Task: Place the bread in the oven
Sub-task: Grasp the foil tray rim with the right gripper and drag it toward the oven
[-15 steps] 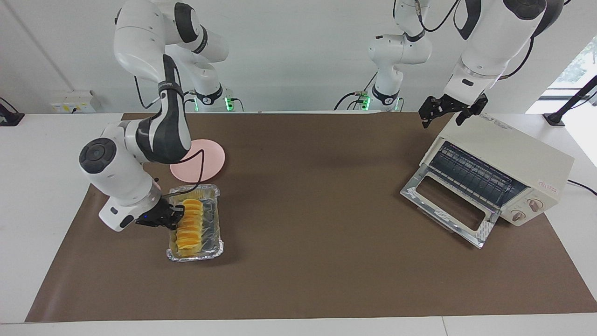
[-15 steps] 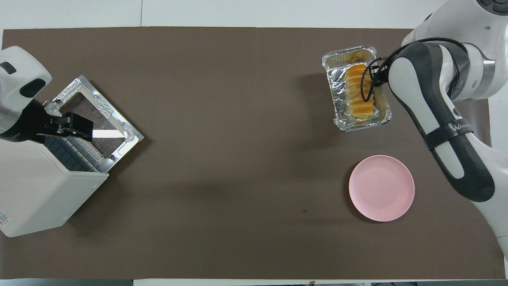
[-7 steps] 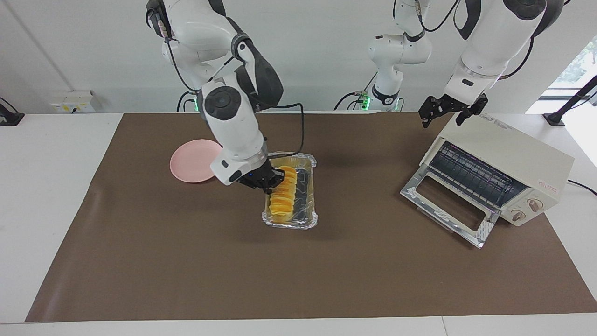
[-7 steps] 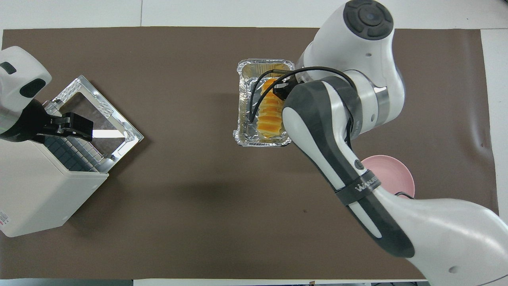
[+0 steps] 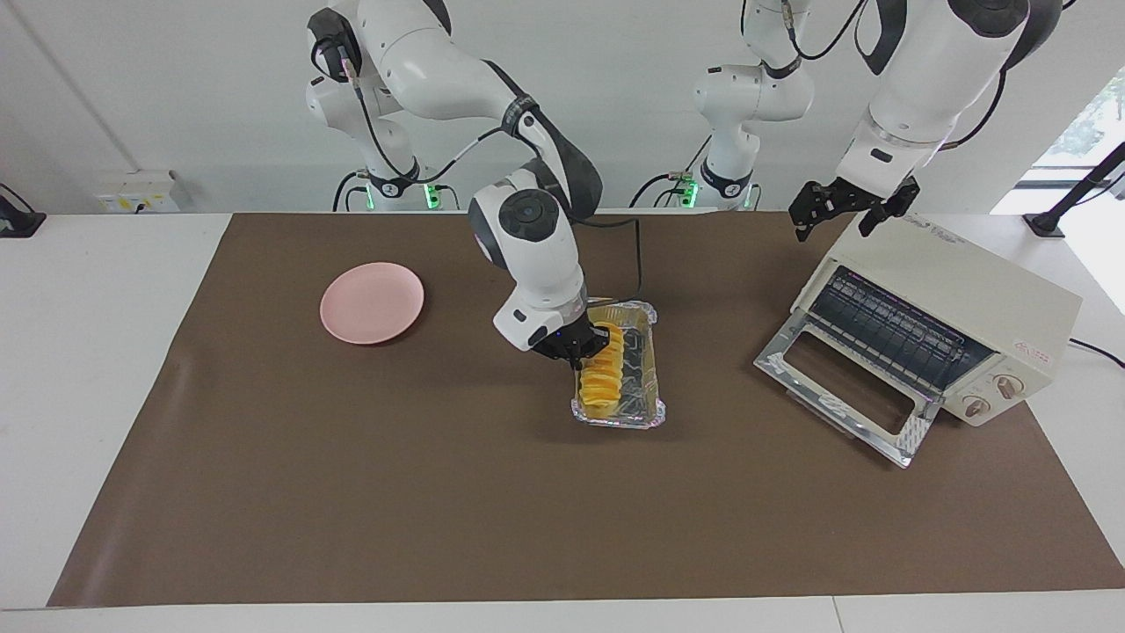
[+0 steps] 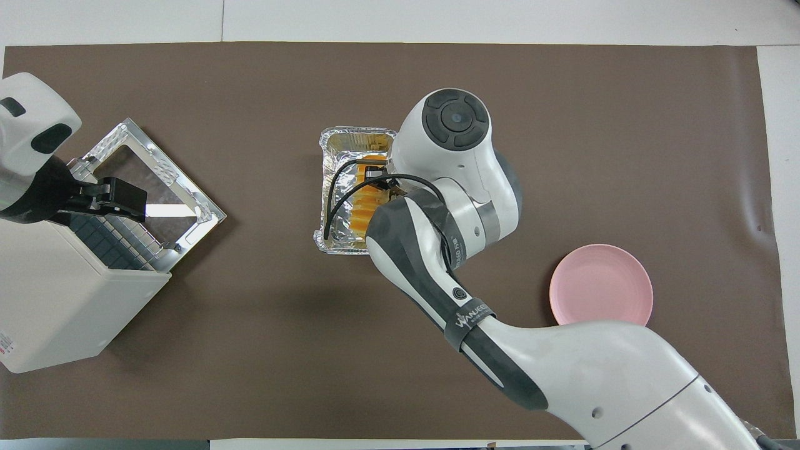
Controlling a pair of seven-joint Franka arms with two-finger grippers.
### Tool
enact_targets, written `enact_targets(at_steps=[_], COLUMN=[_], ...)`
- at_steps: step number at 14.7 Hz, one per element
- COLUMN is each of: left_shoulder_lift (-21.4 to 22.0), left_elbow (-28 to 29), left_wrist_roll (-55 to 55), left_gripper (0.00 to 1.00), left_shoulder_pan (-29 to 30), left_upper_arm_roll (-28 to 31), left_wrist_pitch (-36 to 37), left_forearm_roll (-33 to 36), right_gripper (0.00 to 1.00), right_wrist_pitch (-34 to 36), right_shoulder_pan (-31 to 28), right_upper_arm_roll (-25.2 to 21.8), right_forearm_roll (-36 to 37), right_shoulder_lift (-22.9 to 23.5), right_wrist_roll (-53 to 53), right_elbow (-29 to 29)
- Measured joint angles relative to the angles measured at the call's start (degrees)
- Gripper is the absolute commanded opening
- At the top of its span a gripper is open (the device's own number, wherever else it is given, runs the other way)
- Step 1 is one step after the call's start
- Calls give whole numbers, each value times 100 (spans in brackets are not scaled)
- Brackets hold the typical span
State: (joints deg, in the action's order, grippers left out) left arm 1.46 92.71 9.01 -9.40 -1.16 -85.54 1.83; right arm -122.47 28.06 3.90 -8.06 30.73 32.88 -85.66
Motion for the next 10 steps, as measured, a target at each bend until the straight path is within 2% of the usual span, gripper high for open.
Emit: enact_targets(at_steps=[2,6,7,8,9,10], left_shoulder_lift=[0,0,0,0,0,0], left_elbow=[0,0,0,0,0,0], left_wrist_roll=[0,0,0,0,0,0], left_gripper=[100,100,100,100,100,100], left_shoulder_pan=[0,0,0,0,0,0], left_upper_arm_roll=[0,0,0,0,0,0], left_wrist_pitch=[0,0,0,0,0,0], left_forearm_roll=[0,0,0,0,0,0], right_gripper=[0,0,6,61,100,100], right_wrist_pitch=[-389,-646,-721,-785,-841,-867], right_shoulder_pan=[28,25,25,27,38,57], right_upper_arm_roll=[0,-7,-7,-5,-2,-2], right_forearm_roll=[0,0,0,0,0,0], right_shoulder_lift=[7,-5,-15,-24,-31,-39], right_wrist_roll=[0,-75,-75,-75,-78,-78], right_elbow=[-333,-578,-627,-671,-708,-732])
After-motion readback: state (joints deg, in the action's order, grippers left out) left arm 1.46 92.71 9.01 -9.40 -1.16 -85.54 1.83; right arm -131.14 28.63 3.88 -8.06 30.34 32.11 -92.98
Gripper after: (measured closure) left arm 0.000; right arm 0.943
